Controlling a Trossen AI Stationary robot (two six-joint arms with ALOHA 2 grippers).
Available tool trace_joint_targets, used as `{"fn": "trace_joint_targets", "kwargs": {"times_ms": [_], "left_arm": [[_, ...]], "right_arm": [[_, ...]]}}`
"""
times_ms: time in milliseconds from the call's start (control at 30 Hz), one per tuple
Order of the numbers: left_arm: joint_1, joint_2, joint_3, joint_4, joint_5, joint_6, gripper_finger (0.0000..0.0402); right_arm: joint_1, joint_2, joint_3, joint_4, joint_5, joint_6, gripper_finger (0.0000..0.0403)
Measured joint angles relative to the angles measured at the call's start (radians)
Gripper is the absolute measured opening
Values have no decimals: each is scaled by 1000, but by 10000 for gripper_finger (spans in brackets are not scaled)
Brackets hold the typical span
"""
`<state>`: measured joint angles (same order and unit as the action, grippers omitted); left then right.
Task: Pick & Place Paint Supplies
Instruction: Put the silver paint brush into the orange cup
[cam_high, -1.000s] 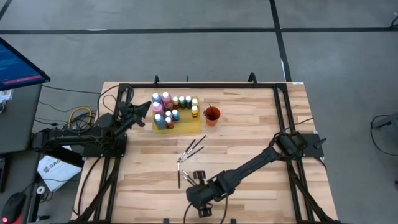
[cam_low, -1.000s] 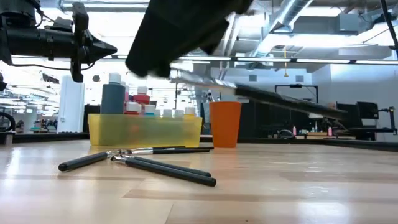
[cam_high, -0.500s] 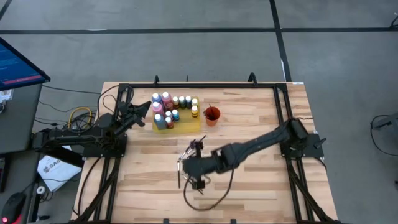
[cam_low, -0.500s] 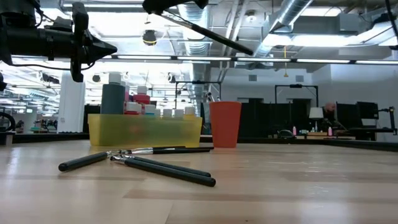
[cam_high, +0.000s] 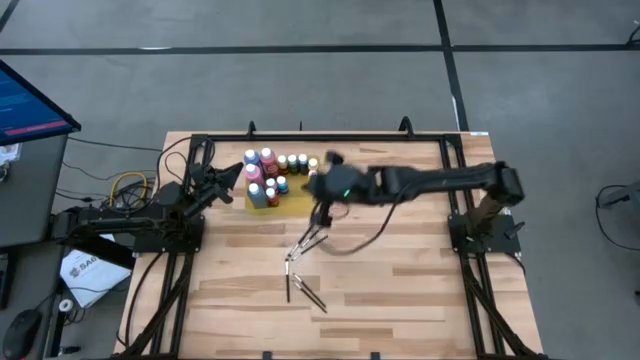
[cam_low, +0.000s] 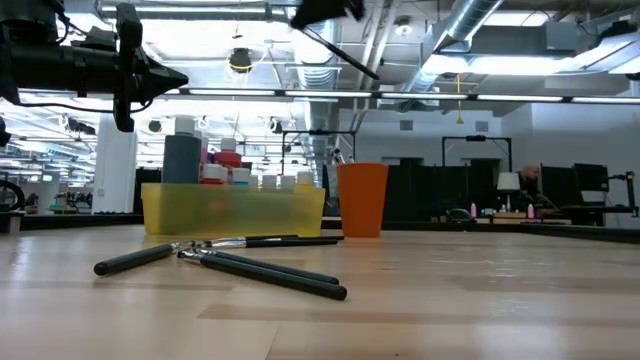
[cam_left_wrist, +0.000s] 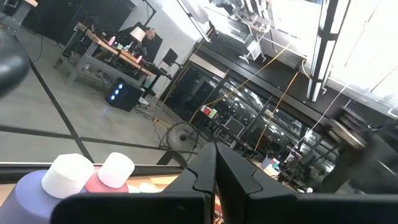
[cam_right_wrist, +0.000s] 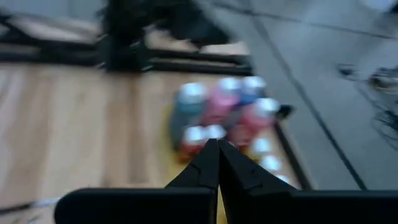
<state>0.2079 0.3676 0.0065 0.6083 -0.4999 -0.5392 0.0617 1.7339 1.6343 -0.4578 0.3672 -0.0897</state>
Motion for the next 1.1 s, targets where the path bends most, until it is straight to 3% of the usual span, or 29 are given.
{"fn": "trace_joint_targets", "kwargs": {"times_ms": [233,533,833,1100], "left_arm": [[0,0,0,1,0,0,1],[0,0,0,2,0,0,1],[0,0,0,3,0,0,1],[0,0,0,3,0,0,1]], "right_arm": [[-137,-181,-356,404,-30,-15,0],[-227,-182,-670,920,-50,26,0],[-263,-101,-794,1148,-54,38,0],[-274,-92,-807,1131,-53,64,14]]}}
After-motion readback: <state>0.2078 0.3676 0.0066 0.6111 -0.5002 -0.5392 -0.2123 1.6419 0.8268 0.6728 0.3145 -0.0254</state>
